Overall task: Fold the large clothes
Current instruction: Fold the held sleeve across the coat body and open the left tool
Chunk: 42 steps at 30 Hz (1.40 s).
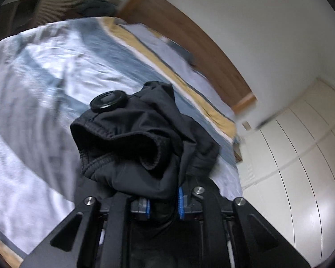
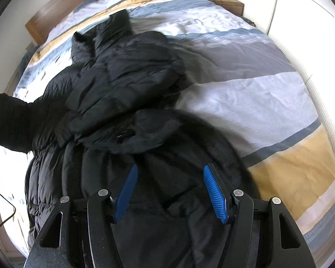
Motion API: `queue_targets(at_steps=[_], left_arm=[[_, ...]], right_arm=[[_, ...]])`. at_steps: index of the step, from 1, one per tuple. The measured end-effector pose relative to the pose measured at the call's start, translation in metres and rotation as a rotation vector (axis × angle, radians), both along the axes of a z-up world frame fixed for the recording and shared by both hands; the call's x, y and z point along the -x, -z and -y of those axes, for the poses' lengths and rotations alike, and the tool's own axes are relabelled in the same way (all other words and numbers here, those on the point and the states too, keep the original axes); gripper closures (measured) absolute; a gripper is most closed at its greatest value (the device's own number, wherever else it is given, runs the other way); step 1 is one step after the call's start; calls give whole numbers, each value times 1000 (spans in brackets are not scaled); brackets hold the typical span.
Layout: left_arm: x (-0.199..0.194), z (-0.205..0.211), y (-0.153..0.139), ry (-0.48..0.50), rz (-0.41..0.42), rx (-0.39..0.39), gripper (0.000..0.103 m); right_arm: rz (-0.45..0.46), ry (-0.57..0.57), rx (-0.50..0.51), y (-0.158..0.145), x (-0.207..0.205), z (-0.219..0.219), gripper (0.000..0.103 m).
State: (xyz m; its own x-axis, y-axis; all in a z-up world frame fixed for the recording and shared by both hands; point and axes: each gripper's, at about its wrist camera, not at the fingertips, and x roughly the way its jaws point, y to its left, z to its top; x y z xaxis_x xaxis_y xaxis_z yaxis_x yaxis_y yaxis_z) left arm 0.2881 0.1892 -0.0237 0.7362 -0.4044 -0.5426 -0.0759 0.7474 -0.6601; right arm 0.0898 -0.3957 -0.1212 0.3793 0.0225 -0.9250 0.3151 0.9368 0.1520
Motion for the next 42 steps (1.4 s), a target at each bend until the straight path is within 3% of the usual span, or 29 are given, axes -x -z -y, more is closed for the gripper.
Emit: queue_targets(at_steps=[4,8,11,17,20,22,24,26,30,34,42], left_arm=[[-6,78,-6,103,2,-22,87],[-8,153,7,196,-30,-60,88],[-3,204,30,250,-82,-104,88],[13,255,83,307,-191,-183,88],[20,258,113,328,-246,-199,83],[26,256,123,337,-261,-165,75],[30,259,126,349,-263,-115,56],[36,265,123,373,-256,-82,51],[44,279,109,440,-229,-55,50],[52,259,93,428,-206,-62,50],[70,159,82,323,-223,-240,50]], right_arm=[[9,17,-6,1,4,31,42],[9,34,-10,5,10,59,42],[4,53,-18,11,15,77,42],[-23,64,-25,26,33,99,42],[-32,69,-29,32,37,105,42],[-34,71,-31,35,37,107,42],[-33,69,-30,36,37,108,42],[-34,60,-27,37,34,106,42],[-30,40,-24,35,26,94,42],[-18,-5,-8,30,14,74,42],[-4,-122,5,25,-14,12,42]])
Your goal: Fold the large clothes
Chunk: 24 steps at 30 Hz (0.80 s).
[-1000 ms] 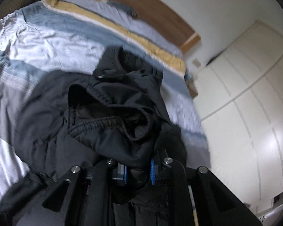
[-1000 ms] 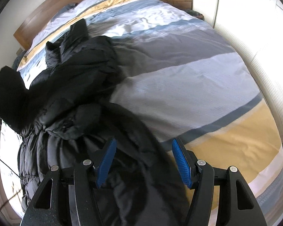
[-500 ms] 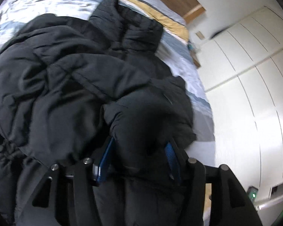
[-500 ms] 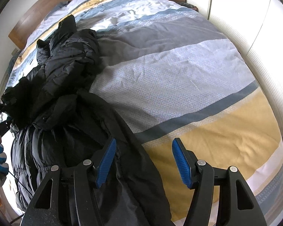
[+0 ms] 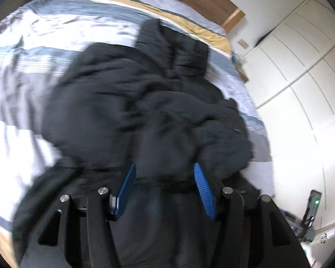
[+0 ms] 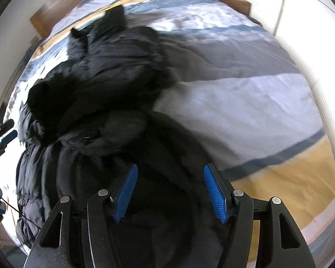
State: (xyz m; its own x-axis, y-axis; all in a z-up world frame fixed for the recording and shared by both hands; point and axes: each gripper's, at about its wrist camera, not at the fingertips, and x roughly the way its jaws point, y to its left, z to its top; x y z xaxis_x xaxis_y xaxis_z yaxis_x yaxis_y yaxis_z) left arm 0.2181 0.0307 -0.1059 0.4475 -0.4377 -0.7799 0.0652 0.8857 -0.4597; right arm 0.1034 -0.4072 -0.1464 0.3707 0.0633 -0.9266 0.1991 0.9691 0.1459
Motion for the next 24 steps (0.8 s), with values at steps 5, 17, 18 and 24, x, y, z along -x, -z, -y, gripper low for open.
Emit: queue_targets(at_steps=[5,17,18,24], left_arm=[[6,-56,0,-22,7,-85,50],[-38,-103,4,-60,77,-139,50],[-47,-96,7,-53,83,-144,50],[-81,-52,43,-8,78,-196,50]], right_arm=[[25,-101,-29,-8,-20,-57,42],[210,-403,-46,-59,-102,-203,42],[215,-418,-30,-54,-110,-211,42],[159,-434,82,-4,-141,-208,42]])
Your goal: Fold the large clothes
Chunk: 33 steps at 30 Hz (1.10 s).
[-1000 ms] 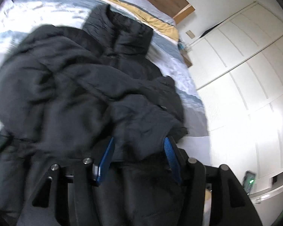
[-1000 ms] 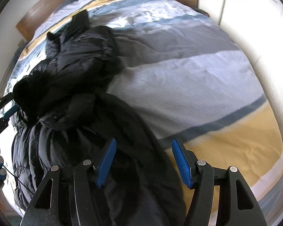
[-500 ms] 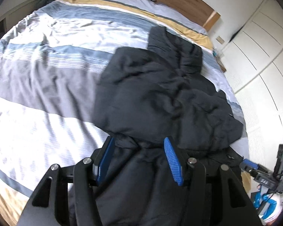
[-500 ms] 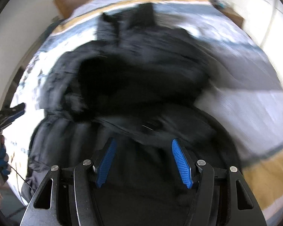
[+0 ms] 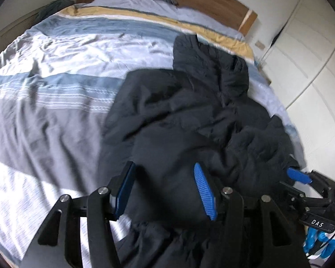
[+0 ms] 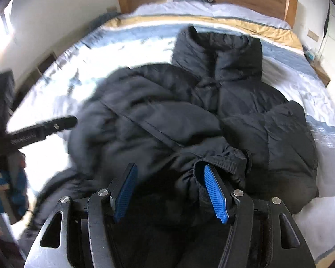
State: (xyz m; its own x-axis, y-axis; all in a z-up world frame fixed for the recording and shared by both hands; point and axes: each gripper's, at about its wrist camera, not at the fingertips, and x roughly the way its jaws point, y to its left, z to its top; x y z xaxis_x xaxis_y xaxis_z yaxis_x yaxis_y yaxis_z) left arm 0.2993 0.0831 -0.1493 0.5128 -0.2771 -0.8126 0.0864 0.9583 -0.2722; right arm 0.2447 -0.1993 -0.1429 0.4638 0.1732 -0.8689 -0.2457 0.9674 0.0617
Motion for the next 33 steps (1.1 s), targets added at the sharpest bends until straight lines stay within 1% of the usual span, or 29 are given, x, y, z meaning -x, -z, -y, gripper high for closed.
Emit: queue_targets(at_steps=[3,4,7,8,12,16,17,19,21,23,27,29,33], left_arm=[[-3,21,26,31,-39,-38,50],[-1,24,31,32,-47,-47,50],[7,21,30,34,-57,-19,50],[10,19,26,35,-54,-10,50],[18,11,5,41,-19,-12,50],[15,11,-13,44,25,-20,50],[13,12,-15,46,33,-20,50],[8,18,-13,44,35,-27,50],[5,23,-6,36,23,-38,50],[6,28,3,36,7,-43,50],[14,42,19,46,1,-105,50],[16,44,23,46,4,-117,50],[15,48,29,46,8,-137,50]], right_arm=[[-44,35,47,24,-2,26,42],[-60,48,44,28,-1,37,42],[-82,57,22,29,7,57,38],[-81,48,24,26,10,59,38],[-57,30,52,3,19,64,38],[18,23,10,-37,24,68,38],[31,11,-3,-44,23,64,38],[44,-21,-11,-48,18,53,38],[40,-47,-10,-41,12,42,38],[17,-55,-7,-24,7,35,38],[-37,-71,46,14,2,35,38],[-58,-66,55,27,4,42,38],[-69,-52,24,35,6,56,38]])
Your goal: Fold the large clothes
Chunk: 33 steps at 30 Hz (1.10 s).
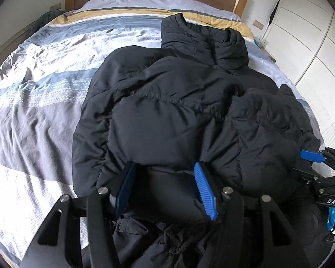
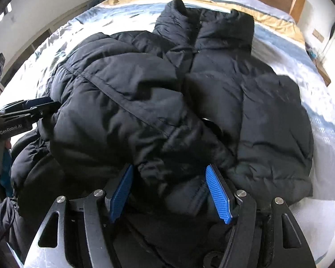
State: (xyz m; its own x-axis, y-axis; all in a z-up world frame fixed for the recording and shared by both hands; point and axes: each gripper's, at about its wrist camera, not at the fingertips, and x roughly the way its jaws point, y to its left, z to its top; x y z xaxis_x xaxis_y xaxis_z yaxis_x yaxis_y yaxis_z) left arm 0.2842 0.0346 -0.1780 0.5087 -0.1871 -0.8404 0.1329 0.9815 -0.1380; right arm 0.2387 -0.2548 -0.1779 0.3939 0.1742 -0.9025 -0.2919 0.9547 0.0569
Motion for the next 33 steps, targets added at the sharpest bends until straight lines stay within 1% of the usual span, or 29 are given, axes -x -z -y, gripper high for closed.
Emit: queue_targets(at_steps=[4,8,12,15,24,28,33], left_arm=[[-1,7,4,4,9,-45,49],[-1,10,7,-2,12,-64,47],[-3,11,10,-10,6,-87,40],[-4,10,11,-13,3,-93,36],[-12,11,13,-4,-28,-123,31],[-18,12,14,1,-50,-119,31],[-24,17,16,6,-63,-147,31]], right_arm=[[7,-10,-7,3,2,1,38],[9,-9,-26,6,0,3,38],[13,-18,-36,8,0,4,38],[13,-23,-48,7,0,7,38],[7,-28,-73,0,1,18,38],[3,-23,-81,-1,1,26,38],[0,5,-92,-2,-1,42,39]])
